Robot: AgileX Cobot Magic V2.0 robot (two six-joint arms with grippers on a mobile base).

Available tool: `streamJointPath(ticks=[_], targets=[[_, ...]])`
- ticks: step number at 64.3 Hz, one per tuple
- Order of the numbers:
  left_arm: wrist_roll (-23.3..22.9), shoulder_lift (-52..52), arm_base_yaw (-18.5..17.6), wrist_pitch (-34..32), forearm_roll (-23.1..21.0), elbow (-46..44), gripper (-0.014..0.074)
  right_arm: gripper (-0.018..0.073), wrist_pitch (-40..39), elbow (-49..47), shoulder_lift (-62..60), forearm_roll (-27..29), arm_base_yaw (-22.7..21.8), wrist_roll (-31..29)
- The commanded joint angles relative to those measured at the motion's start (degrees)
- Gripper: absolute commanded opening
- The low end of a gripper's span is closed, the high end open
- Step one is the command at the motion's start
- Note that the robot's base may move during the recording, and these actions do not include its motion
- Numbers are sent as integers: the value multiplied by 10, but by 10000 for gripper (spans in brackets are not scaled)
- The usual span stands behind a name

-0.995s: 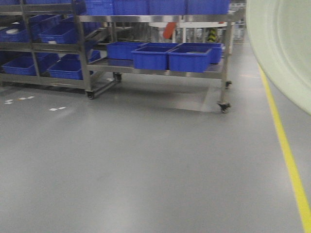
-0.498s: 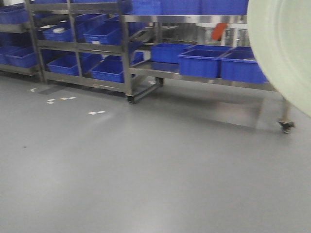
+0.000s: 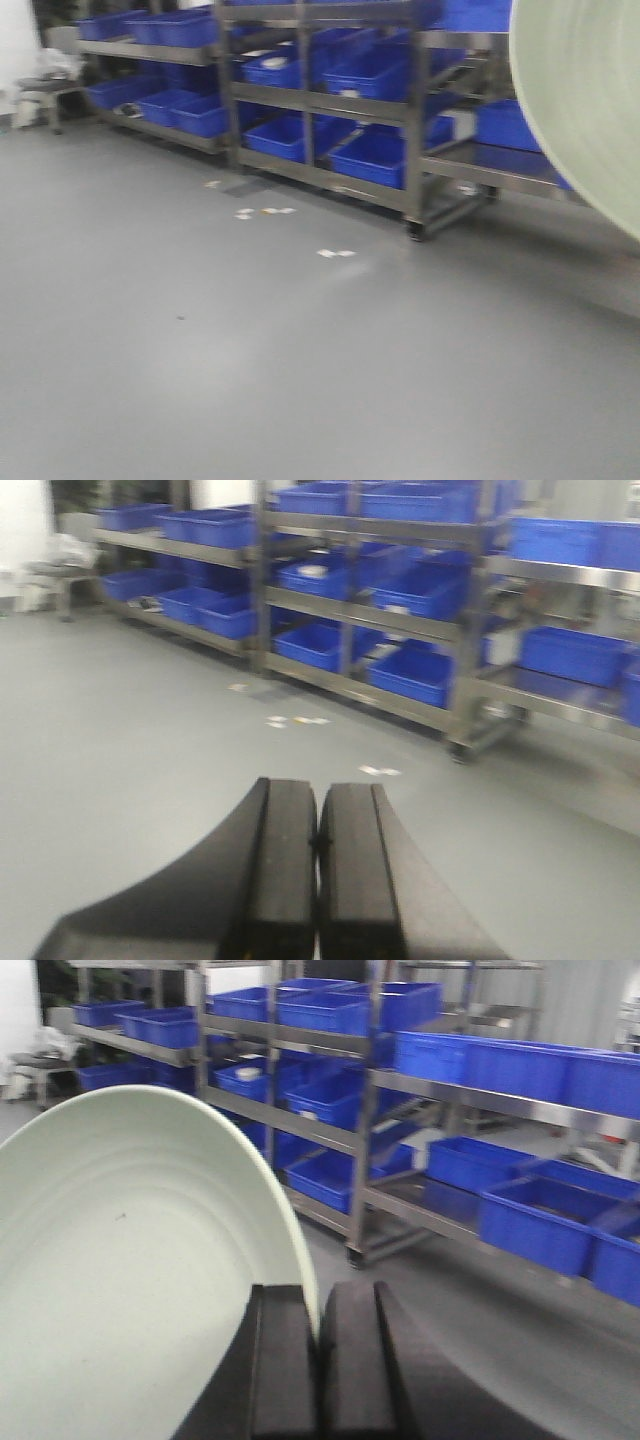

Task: Place green plate on second shelf with right arm
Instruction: 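Turn and drive along the aisle toward the blue bin shelves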

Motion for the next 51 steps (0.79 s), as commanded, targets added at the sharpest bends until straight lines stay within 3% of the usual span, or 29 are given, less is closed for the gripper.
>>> streamJointPath(ticks=[1, 51], targets=[[-2, -10, 0, -47, -2, 23, 131, 29, -65, -18, 9, 4, -4, 4], [-2, -10, 0, -47, -2, 23, 131, 29, -65, -18, 9, 4, -4, 4]])
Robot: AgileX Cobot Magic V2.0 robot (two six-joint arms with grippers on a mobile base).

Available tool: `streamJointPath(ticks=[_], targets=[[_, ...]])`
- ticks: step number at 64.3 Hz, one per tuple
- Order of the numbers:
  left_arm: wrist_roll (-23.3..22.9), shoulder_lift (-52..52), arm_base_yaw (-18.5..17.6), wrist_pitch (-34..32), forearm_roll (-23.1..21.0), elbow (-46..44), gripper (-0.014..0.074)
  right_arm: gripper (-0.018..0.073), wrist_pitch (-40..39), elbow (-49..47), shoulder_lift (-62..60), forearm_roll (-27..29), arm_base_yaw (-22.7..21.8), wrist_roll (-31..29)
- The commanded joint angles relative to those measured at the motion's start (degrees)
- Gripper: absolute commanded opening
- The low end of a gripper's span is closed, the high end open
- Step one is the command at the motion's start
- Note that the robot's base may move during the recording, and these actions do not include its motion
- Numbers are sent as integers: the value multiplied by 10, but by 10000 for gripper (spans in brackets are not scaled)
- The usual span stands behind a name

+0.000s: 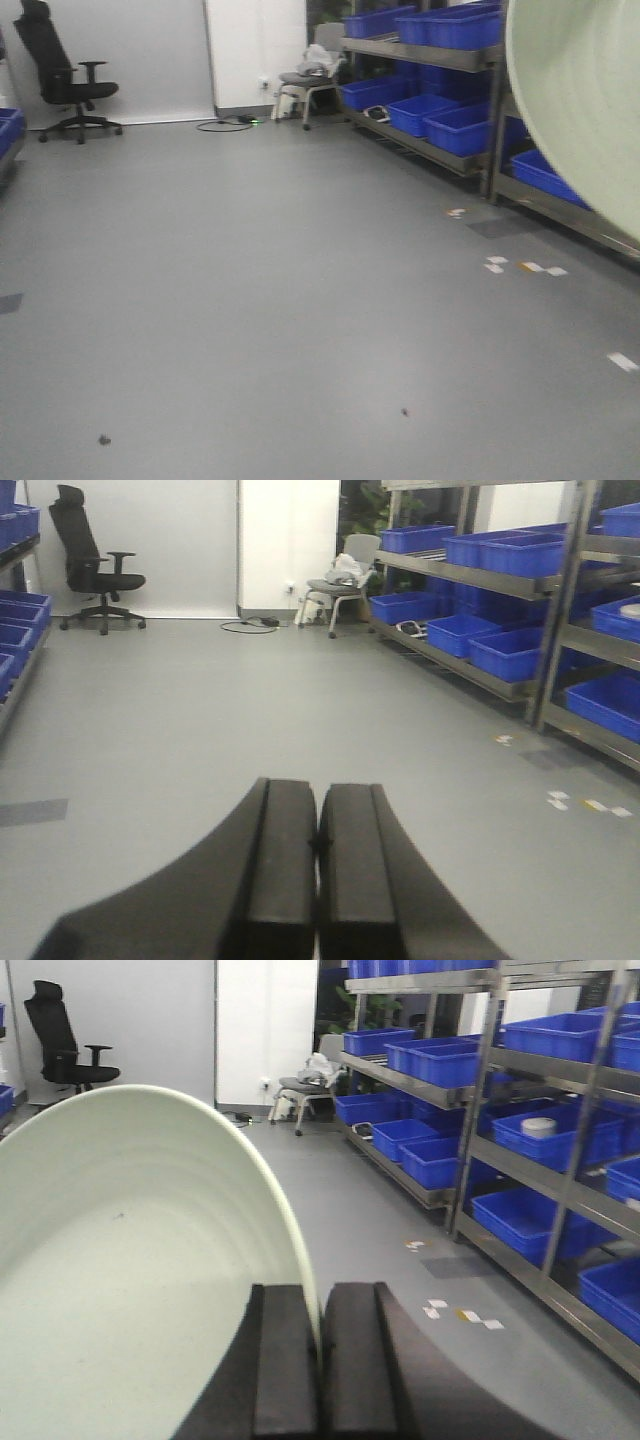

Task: Place green plate on second shelf with right arm
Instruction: 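Turn and drive along the aisle toward the blue bin shelves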

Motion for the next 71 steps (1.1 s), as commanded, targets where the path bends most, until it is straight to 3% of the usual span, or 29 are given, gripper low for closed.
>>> streamJointPath(ticks=[1, 71], targets=[[-2, -10, 0, -47, -2, 23, 131, 29, -65, -18, 9, 4, -4, 4], [-2, -10, 0, -47, -2, 23, 131, 29, -65, -18, 9, 4, -4, 4]])
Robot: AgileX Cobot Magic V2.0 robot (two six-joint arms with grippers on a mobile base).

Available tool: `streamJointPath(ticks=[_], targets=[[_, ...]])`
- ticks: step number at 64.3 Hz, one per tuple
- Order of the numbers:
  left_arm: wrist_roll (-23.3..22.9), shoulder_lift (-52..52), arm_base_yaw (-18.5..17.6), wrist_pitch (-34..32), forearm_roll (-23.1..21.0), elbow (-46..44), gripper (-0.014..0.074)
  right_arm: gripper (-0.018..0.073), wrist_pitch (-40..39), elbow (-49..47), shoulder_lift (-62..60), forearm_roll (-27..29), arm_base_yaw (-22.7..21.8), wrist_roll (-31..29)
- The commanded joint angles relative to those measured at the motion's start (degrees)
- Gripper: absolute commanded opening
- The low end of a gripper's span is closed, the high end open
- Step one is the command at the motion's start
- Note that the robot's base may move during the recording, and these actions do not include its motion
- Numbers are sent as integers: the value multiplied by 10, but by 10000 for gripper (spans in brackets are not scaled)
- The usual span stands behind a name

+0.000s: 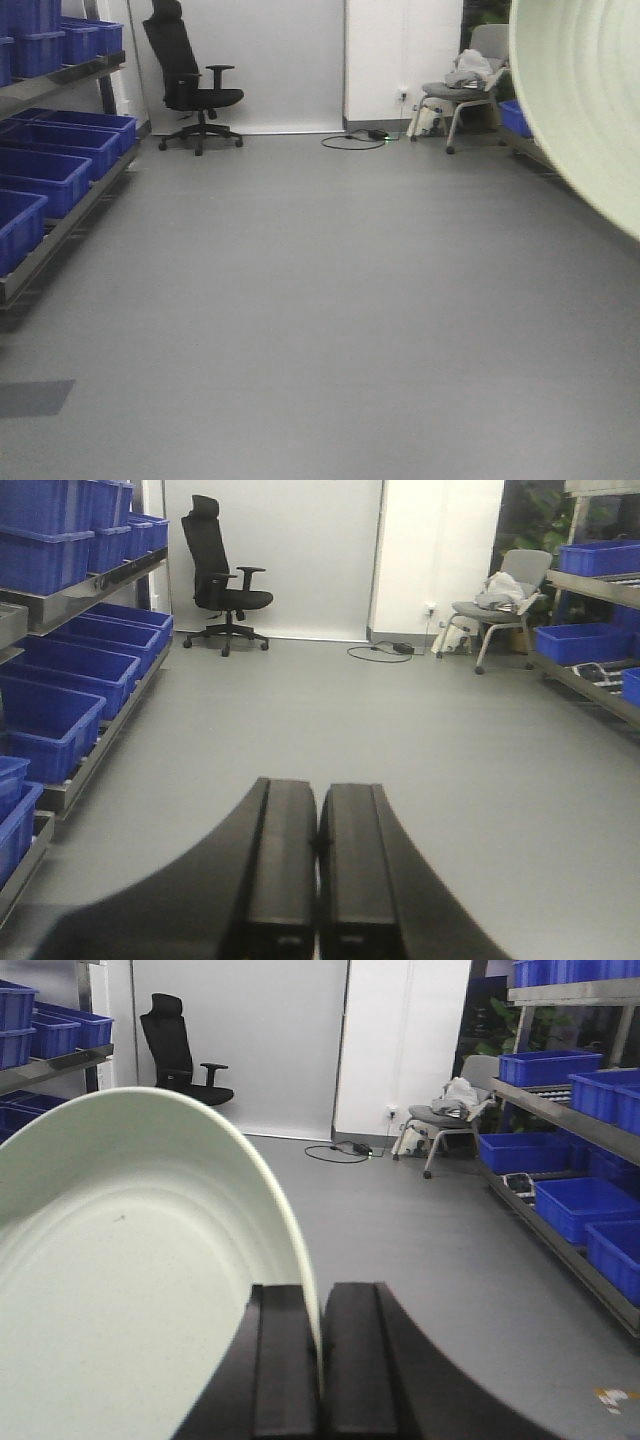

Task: Place green plate on second shelf with right arm
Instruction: 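Turn and drive along the aisle toward the blue bin shelves, then approach the shelf of blue bins with the plate held up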

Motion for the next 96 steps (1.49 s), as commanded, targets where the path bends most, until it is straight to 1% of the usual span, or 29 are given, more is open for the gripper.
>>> streamJointPath(ticks=[1, 96], targets=[[-2, -10, 0, -47, -2, 23, 131, 29, -65, -18, 9, 4, -4, 4], [-2, -10, 0, -47, -2, 23, 131, 29, -65, -18, 9, 4, -4, 4]])
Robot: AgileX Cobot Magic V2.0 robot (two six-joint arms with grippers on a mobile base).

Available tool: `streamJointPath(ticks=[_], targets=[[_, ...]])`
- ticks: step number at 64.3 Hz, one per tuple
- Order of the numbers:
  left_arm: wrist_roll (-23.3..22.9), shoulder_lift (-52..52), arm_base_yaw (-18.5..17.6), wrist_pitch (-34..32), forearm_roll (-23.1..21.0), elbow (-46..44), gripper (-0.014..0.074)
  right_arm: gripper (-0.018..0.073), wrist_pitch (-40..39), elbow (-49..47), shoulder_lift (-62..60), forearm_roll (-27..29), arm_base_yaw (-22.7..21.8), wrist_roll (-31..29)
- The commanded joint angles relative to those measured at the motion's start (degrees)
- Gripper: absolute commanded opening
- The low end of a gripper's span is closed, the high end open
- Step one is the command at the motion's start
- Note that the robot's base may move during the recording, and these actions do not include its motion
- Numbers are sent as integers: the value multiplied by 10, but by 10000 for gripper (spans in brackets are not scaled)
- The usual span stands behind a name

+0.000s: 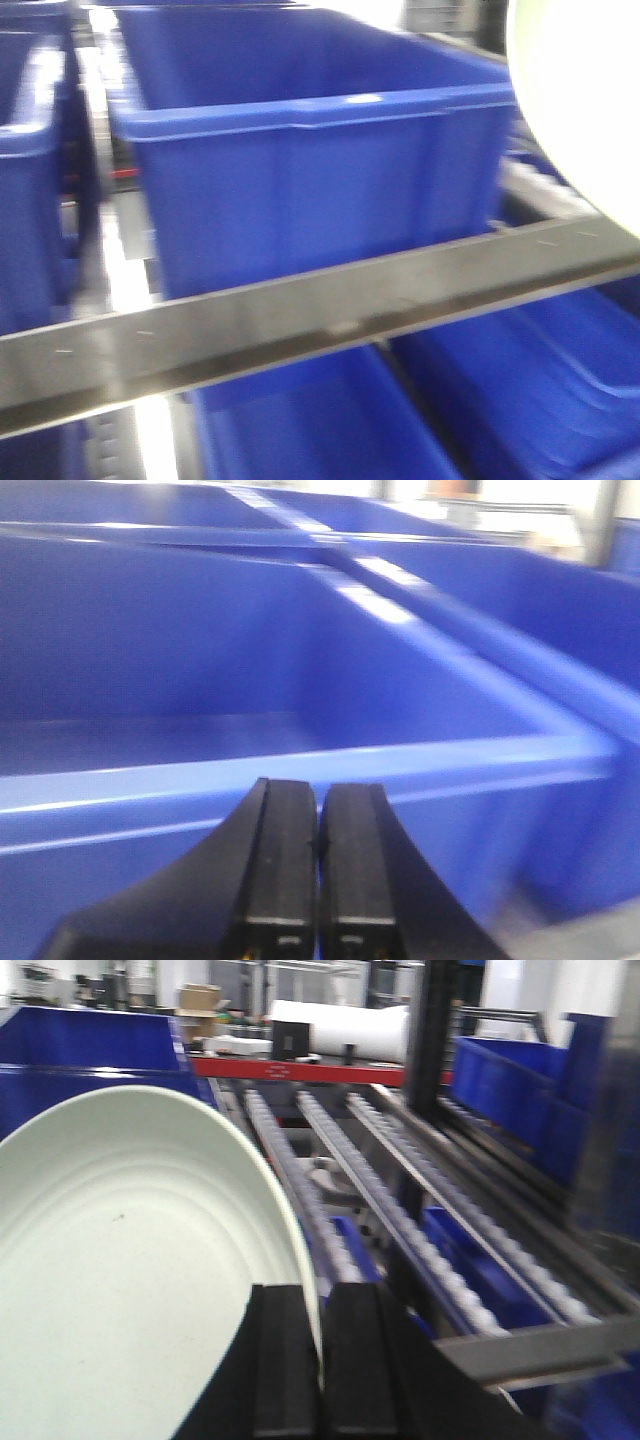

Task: Place green plate on second shelf with right arm
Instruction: 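Approach the shelf of blue bins with the plate held up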

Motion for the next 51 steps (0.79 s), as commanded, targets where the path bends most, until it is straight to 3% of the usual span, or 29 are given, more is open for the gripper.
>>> streamJointPath(ticks=[1, 51], targets=[[-2, -10, 0, -47, -2, 23, 131, 29, -65, -18, 9, 4, -4, 4], [-2, -10, 0, -47, -2, 23, 131, 29, -65, -18, 9, 4, -4, 4]])
